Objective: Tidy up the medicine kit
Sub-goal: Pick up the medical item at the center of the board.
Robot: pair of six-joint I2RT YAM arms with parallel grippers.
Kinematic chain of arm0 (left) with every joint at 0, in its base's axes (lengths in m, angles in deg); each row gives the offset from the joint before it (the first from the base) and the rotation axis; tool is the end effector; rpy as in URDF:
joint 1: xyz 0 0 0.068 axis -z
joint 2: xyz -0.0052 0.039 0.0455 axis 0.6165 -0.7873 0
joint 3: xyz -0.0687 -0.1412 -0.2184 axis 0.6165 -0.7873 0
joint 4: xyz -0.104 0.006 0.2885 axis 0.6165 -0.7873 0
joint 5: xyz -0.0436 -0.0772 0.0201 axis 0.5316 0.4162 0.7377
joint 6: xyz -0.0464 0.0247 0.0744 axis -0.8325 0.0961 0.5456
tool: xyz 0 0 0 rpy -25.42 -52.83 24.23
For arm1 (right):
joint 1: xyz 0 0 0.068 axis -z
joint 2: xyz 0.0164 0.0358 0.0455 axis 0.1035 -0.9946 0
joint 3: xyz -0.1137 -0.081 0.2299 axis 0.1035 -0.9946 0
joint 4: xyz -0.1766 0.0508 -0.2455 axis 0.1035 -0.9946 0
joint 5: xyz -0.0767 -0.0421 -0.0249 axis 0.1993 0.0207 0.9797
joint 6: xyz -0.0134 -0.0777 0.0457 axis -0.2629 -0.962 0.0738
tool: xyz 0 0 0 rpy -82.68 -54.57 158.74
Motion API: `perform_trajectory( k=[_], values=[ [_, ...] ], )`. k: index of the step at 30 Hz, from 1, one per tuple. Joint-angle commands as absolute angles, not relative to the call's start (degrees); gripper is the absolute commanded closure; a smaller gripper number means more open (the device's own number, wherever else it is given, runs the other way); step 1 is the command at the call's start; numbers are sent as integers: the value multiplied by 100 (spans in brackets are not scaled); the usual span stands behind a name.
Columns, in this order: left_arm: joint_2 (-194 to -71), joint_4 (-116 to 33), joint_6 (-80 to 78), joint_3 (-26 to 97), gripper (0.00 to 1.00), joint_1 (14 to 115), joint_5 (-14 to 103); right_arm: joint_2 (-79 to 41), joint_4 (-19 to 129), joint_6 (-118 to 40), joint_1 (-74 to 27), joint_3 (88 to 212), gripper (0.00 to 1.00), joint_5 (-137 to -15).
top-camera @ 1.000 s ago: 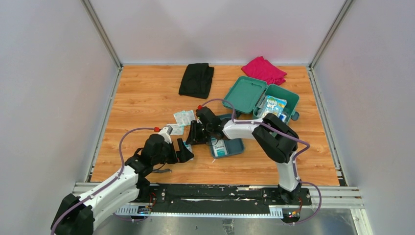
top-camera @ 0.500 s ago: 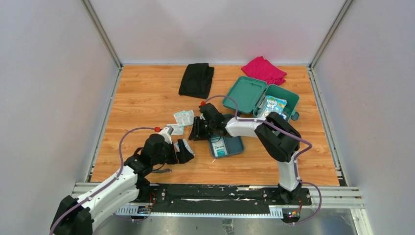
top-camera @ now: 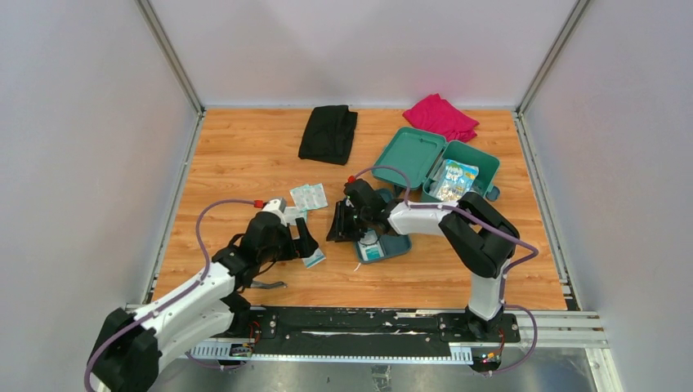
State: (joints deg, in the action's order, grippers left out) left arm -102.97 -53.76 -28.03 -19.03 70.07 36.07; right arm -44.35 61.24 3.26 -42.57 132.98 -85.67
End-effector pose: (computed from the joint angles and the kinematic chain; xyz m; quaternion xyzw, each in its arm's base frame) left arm 0.2096 -0.1309 0.1172 -0.0496 0.8983 -0.2514 0.3570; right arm 0.2791 0.3522 0.0856 -0.0558 0.9024 0.3949 0.1627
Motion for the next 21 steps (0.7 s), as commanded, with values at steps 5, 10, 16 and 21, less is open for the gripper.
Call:
perform_trajectory(
  k=[5, 10, 16, 21],
  values=[
    [-11144, -4943, -2396, -1519, 0, 6984, 3230, -4110, 5944, 490, -4450, 12969, 62, -8348],
    [-11015, -4888, -2414, -1534, 0, 6979, 3241, -4111, 5952, 489, -4483, 12930, 62, -8375],
    [-11165, -4575, -2431, -1636, 0, 6941, 3302, -4113, 5889, 454, -4525, 12947, 62, -8393],
    [-11500, -4198, -2495, -1731, 0, 6818, 3569, -4112, 5874, 456, -4526, 12930, 62, -8384]
  ],
)
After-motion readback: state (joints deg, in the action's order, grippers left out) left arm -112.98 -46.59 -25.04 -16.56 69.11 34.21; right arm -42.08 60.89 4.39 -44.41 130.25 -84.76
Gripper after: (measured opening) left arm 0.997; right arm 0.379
